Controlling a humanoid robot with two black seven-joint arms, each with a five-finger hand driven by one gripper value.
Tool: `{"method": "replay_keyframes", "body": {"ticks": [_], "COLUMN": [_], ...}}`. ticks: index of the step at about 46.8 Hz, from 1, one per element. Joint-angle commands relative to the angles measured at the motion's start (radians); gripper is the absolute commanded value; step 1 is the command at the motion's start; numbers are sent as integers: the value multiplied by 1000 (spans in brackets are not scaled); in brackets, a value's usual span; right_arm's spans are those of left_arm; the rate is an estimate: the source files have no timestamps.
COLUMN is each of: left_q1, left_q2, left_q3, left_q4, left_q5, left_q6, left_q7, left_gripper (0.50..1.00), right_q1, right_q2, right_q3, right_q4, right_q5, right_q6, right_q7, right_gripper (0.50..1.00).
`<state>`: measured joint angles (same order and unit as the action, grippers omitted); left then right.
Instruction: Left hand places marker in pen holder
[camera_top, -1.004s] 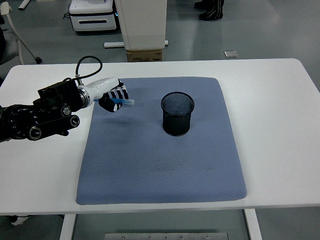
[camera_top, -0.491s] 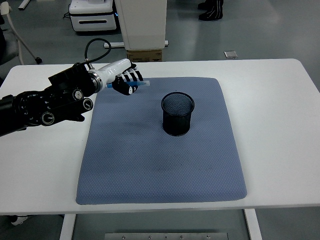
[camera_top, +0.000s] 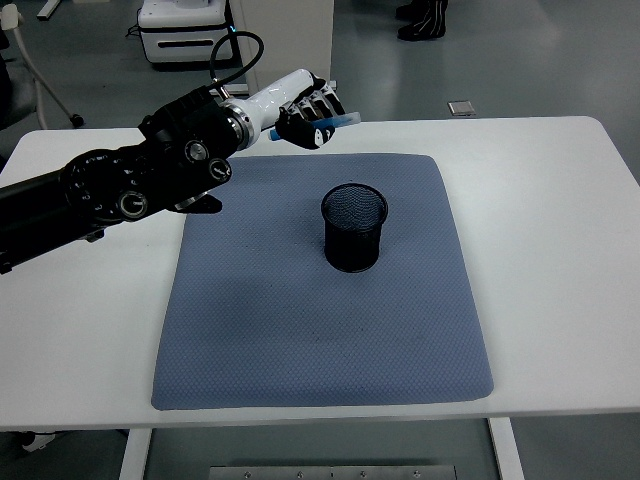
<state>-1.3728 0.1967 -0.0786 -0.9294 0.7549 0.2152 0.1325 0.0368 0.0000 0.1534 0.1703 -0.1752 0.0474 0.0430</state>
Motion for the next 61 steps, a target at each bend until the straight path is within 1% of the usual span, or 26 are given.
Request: {"method": "replay_keyframes", "body": {"ticks": [1, 13, 20, 24, 32, 51, 61], "left_q1": [-11, -2, 8, 35, 72, 93, 147], "left_q2": [-23, -71, -100, -106, -132, -171, -169], "left_q3": [-12, -89, -92, -95, -95, -118, -147], "left_q4": [0, -3, -6, -11, -26, -39, -101], "left_q5": [-32, -135, -173, -187, -190, -192, -196], "left_q6": [3, 6, 4, 4, 4, 7, 9], "left_q7": [-2, -8, -8, -8, -8, -10, -8], "left_gripper": [500, 500, 500, 500, 500, 500, 500], "right_q1": [0, 0, 0, 0, 0, 0, 0], "right_q2": [0, 0, 0, 0, 0, 0, 0], "right_q3": [0, 0, 0, 0, 0, 0, 0], "right_q4": [0, 0, 0, 0, 0, 0, 0], "right_q5": [0, 0, 0, 0, 0, 0, -1], "right_q6": [0, 0, 0, 0, 0, 0, 0], "right_q7": [0, 0, 0, 0, 0, 0, 0], "right_gripper": [1000, 1000, 1000, 1000, 1000, 1000, 1000]}}
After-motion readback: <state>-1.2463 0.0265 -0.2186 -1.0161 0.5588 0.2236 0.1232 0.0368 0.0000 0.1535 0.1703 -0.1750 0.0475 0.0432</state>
